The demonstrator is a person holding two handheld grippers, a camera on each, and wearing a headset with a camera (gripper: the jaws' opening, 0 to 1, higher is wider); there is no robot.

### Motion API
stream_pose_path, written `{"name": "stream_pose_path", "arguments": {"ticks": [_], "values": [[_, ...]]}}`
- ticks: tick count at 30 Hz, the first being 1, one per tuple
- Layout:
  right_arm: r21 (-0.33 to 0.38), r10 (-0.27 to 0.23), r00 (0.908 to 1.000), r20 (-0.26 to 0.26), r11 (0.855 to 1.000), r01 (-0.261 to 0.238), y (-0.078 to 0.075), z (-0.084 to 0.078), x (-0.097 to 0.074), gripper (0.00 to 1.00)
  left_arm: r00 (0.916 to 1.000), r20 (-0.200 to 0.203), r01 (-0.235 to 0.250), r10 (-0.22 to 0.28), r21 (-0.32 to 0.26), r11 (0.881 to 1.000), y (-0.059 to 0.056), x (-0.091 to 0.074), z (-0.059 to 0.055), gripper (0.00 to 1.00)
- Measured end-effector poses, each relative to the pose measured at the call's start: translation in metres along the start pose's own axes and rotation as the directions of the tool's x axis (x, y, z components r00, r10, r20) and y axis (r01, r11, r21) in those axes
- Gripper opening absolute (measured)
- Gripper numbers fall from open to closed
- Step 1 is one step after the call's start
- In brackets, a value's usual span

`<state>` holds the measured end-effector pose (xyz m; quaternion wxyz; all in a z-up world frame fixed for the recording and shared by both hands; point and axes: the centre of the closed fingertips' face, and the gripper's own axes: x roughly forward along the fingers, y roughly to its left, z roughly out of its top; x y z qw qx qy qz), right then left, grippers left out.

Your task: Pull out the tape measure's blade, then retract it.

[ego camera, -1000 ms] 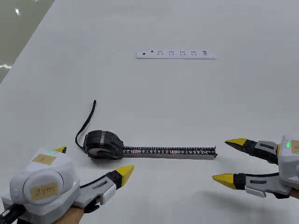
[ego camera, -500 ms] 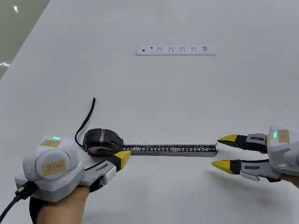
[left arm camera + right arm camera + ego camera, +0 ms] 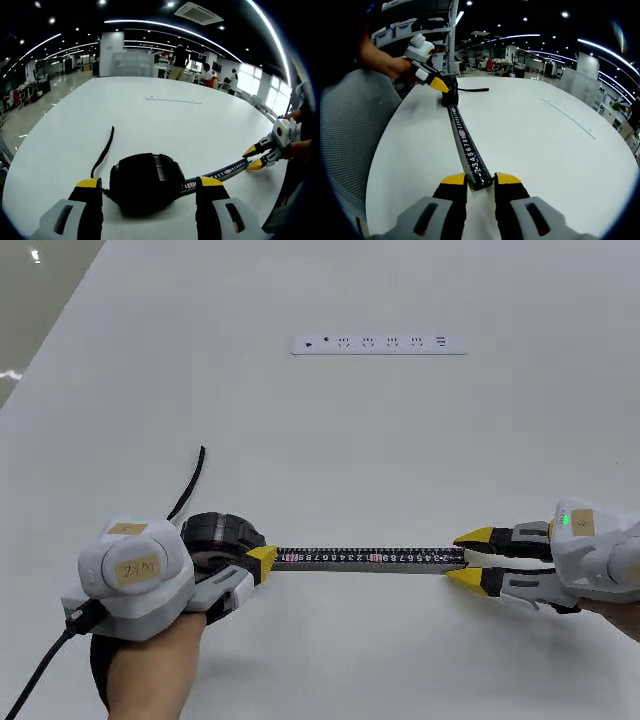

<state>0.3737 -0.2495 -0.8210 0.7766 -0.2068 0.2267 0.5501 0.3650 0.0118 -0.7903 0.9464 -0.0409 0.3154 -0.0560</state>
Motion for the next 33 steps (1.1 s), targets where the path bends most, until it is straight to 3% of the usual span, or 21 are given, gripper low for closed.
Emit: {"name": "stream_pose_path", "arguments": {"ticks": [20, 33], "values": [[0.008, -0.013, 0.9993, 0.035, 1.000, 0.013, 0.002, 0.001, -0.001, 0.14, 0.9992, -0.021, -0.036, 0.035, -0.064, 0.997, 0.003, 0.013, -0.008, 0.65], [0.001, -0.012, 0.9995, 0.031, 1.000, 0.012, 0.001, -0.001, -0.002, 0.12, 0.9981, -0.022, -0.058, 0.057, -0.058, 0.997, 0.003, 0.013, -0.007, 0.65]]}}
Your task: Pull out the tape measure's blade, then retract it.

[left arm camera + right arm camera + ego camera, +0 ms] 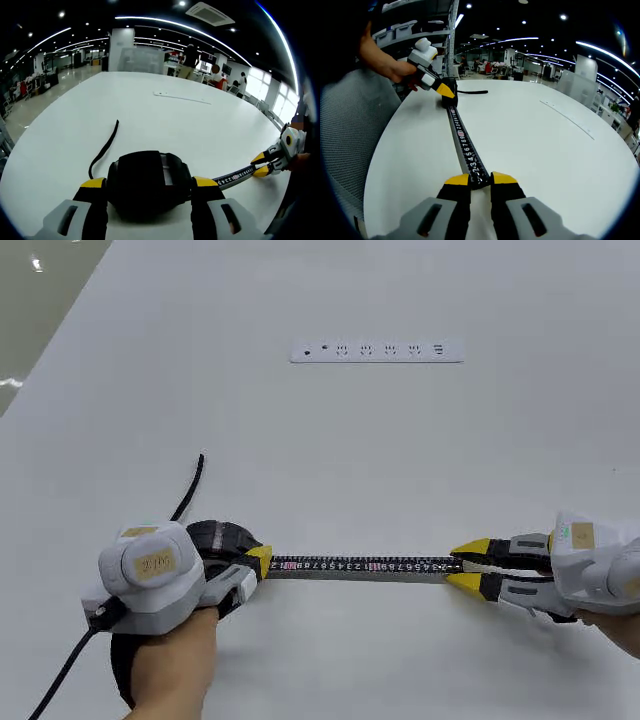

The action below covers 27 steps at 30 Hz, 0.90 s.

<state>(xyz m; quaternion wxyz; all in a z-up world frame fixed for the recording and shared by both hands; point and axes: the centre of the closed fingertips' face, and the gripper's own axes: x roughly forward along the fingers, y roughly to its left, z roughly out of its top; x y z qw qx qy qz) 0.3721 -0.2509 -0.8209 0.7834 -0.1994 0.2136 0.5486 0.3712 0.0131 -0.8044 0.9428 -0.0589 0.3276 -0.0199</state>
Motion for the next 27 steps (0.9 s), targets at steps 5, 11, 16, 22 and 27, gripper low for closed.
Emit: {"name": "stream_pose_path", "arguments": {"ticks": [5, 11, 16, 22, 27], "values": [[-0.007, 0.003, 1.0000, -0.004, 1.000, -0.003, -0.0001, -0.0002, -0.0002, 0.12, 0.9998, -0.019, -0.007, 0.007, 0.007, 1.000, 0.0012, 0.0006, -0.0005, 0.64], [-0.023, 0.008, 0.9999, -0.013, 1.000, -0.008, 0.0005, 0.0003, -0.0005, 0.11, 0.9992, -0.040, -0.007, 0.008, 0.007, 1.000, 0.0025, 0.0004, -0.0018, 0.62], [-0.029, 0.011, 0.9998, -0.014, 1.000, -0.011, 0.0009, 0.0005, -0.0006, 0.11, 0.9991, -0.042, -0.003, 0.003, 0.003, 1.000, 0.0036, -0.0004, -0.0018, 0.61], [-0.032, 0.013, 0.9997, -0.018, 0.999, -0.014, 0.0011, 0.0009, -0.0012, 0.11, 0.9990, -0.044, -0.001, 0.001, -0.002, 1.000, 0.0041, -0.0009, -0.0017, 0.60], [-0.038, 0.015, 0.9996, -0.024, 0.999, -0.016, 0.0012, 0.0012, -0.0018, 0.11, 0.9990, -0.045, 0.002, -0.002, -0.002, 1.000, 0.0039, -0.0011, -0.0014, 0.60]]}}
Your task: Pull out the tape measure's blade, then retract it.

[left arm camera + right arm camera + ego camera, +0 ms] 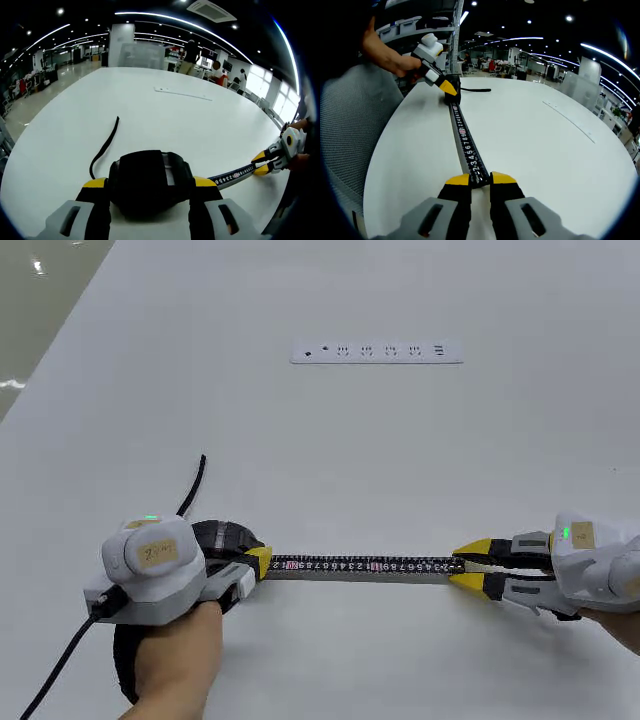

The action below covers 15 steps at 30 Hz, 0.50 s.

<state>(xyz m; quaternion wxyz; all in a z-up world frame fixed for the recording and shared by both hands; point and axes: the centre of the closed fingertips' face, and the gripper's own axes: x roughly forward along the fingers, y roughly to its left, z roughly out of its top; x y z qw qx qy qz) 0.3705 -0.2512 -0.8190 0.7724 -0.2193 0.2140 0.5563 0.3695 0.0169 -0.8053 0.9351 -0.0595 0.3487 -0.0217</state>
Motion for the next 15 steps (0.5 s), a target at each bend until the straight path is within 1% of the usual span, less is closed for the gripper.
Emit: {"name": "stream_pose_path", "arguments": {"ticks": [15], "values": [[-0.005, -0.002, 1.0000, -0.008, 1.000, 0.002, -0.0002, 0.0005, -0.0005, 0.11, 0.9999, 0.003, 0.010, -0.010, -0.008, 1.000, -0.0010, 0.0005, -0.0001, 0.59]]}}
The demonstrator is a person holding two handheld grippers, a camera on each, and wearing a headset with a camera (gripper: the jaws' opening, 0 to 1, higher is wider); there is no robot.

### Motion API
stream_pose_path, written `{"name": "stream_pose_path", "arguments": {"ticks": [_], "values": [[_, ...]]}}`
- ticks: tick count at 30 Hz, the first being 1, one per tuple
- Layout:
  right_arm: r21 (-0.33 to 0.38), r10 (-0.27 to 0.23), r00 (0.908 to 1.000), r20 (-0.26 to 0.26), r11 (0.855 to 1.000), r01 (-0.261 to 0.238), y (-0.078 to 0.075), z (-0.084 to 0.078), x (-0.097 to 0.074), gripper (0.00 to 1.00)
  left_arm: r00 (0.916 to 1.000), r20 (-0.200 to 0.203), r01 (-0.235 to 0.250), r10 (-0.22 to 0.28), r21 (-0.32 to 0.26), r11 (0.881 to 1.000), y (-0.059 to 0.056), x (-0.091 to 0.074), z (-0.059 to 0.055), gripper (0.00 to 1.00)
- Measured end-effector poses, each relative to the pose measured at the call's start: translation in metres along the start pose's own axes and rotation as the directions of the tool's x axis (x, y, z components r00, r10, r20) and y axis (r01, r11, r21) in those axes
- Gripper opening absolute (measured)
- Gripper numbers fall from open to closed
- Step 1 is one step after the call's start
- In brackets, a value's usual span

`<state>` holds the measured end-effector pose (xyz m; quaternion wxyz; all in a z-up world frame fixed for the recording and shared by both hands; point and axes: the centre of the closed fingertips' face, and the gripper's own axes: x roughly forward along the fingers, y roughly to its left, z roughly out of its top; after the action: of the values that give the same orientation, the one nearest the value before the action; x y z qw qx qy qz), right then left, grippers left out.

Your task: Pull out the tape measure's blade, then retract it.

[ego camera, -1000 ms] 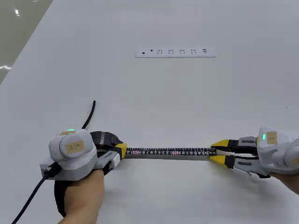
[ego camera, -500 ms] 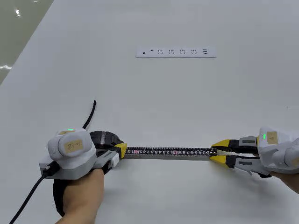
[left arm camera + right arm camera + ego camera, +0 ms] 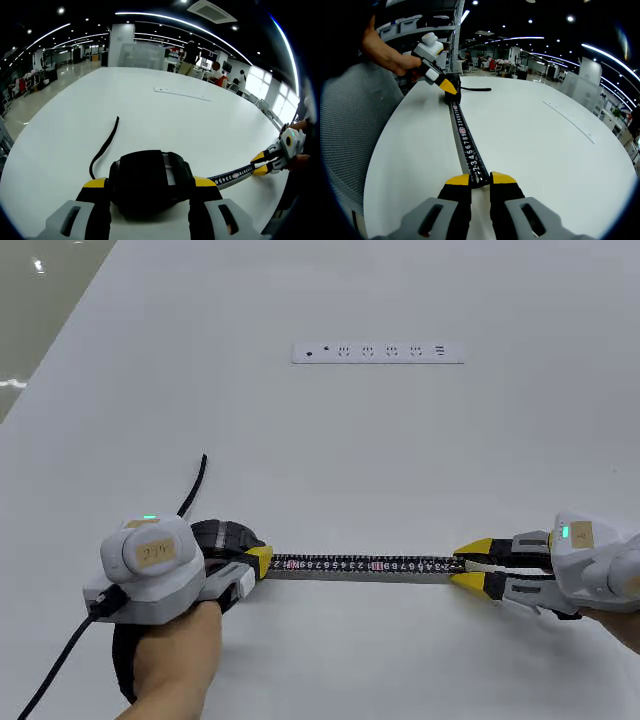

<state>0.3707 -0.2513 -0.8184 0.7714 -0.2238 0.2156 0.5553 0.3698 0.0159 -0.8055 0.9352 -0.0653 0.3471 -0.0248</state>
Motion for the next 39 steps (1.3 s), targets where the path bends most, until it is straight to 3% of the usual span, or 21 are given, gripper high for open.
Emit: {"name": "stream_pose_path", "arguments": {"ticks": [39], "values": [[0.002, 0.023, 0.9997, 0.008, 1.000, -0.023, 0.009, 0.011, 0.010, 0.11, 0.9998, -0.005, 0.017, -0.017, -0.014, 1.000, -0.001, -0.001, -0.001, 0.60]]}}
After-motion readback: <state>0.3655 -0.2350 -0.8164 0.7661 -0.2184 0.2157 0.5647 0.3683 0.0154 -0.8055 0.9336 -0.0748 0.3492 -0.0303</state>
